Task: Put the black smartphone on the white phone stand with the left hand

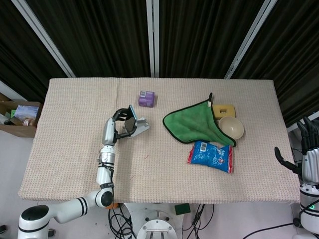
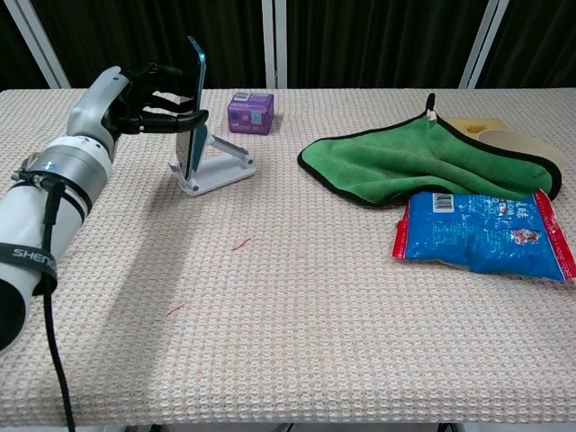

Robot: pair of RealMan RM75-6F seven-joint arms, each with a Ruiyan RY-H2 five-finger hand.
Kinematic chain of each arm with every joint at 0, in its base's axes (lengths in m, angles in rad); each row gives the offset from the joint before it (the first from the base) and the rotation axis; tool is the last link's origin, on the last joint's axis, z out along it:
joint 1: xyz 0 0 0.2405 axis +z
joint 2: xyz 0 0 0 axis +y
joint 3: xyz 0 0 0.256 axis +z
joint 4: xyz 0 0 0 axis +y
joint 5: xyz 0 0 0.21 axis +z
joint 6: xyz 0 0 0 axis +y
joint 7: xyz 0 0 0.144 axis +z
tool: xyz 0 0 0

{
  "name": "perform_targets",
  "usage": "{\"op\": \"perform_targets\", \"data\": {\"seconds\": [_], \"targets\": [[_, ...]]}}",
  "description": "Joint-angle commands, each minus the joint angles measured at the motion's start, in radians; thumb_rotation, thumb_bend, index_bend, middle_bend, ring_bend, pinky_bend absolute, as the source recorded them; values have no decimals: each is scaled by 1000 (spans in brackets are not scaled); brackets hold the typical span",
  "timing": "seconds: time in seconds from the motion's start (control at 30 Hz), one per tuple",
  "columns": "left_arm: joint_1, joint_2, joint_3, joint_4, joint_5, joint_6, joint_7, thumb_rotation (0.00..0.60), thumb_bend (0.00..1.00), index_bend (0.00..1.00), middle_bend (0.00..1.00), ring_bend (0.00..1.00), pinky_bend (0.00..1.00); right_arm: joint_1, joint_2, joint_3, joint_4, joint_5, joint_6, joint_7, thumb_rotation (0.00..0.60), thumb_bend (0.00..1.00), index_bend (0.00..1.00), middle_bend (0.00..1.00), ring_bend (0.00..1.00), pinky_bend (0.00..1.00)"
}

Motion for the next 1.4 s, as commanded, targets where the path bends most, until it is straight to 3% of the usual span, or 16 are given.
{"op": "perform_targets", "data": {"seconds": [0.03, 0.47, 1.1, 1.2, 1.4], "targets": [[-8, -24, 10, 47, 27, 11, -3, 600, 355, 609, 660, 431, 309, -1, -1, 0, 5, 4, -5, 4, 600, 356, 0, 0, 0, 0], [-17, -63, 8, 135, 58, 4, -42, 600, 354, 609, 660, 430, 307, 0, -6, 4, 20, 15, -18, 13, 600, 360, 0, 0, 0, 0], [-26, -68, -3, 174, 65, -32, -74, 600, 354, 604, 640, 427, 307, 5, -8, 5, 20, 13, -25, -1, 600, 361, 0, 0, 0, 0], [-25, -65, 1, 173, 67, -40, -79, 600, 351, 546, 578, 405, 307, 5, -8, 7, 18, 15, -26, -1, 600, 362, 0, 0, 0, 0], [-23, -55, 15, 174, 85, -54, -103, 600, 319, 303, 381, 312, 301, 6, -10, 7, 19, 15, -28, -2, 600, 362, 0, 0, 0, 0]]}}
